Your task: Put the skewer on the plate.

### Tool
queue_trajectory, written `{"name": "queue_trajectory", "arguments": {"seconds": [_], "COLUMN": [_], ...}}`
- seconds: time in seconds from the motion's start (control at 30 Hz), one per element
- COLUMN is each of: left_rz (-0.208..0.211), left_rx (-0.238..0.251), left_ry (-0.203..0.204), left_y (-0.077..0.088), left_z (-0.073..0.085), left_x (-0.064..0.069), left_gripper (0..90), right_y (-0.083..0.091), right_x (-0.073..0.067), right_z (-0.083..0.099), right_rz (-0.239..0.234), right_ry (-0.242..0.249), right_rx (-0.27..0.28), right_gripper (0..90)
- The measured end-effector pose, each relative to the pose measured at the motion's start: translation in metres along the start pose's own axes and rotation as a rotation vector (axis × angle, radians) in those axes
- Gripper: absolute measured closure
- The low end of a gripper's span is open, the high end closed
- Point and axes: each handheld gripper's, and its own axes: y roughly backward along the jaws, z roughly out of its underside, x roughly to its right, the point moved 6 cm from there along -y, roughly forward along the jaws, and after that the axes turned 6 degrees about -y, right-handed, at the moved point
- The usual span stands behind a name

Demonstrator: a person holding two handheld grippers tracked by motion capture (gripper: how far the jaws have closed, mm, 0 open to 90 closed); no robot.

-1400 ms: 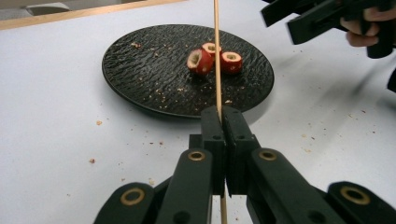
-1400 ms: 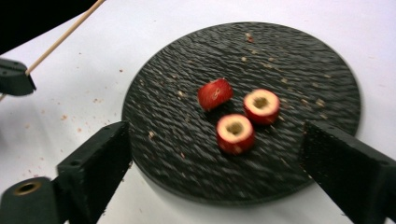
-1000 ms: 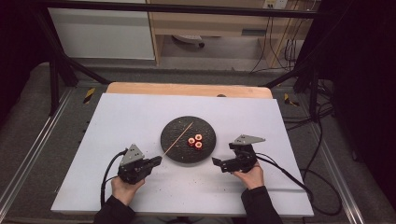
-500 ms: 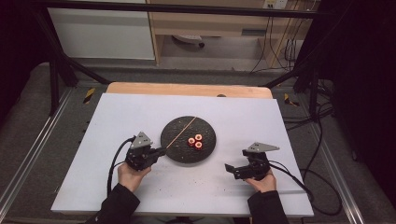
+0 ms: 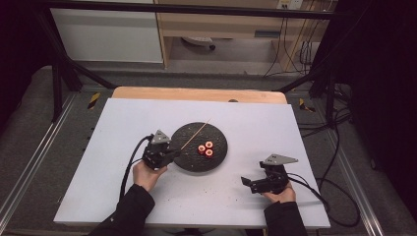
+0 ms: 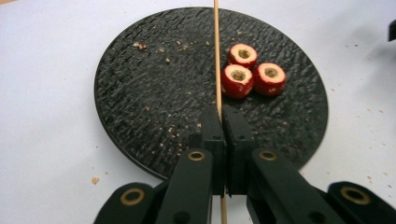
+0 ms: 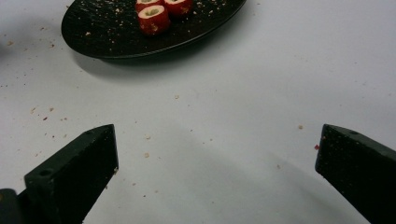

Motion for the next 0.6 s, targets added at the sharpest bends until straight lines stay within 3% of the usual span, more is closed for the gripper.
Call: {"name": "queue_trajectory", "arguments": {"seconds": [0.6], "left_rz": [-0.061], "left_rx": [-0.086], "left_ry": [0.053], "left_y": [-0.034], "left_z": [0.002], "left_x": [-0.004], "left_gripper": [88.0], "right_y": [0.003], "right_x": [0.0], "right_z": [0.003], "right_rz": [-0.007], "right_ry": [-0.008], "right_rx": [-0.001], "right_gripper": [0.3]}}
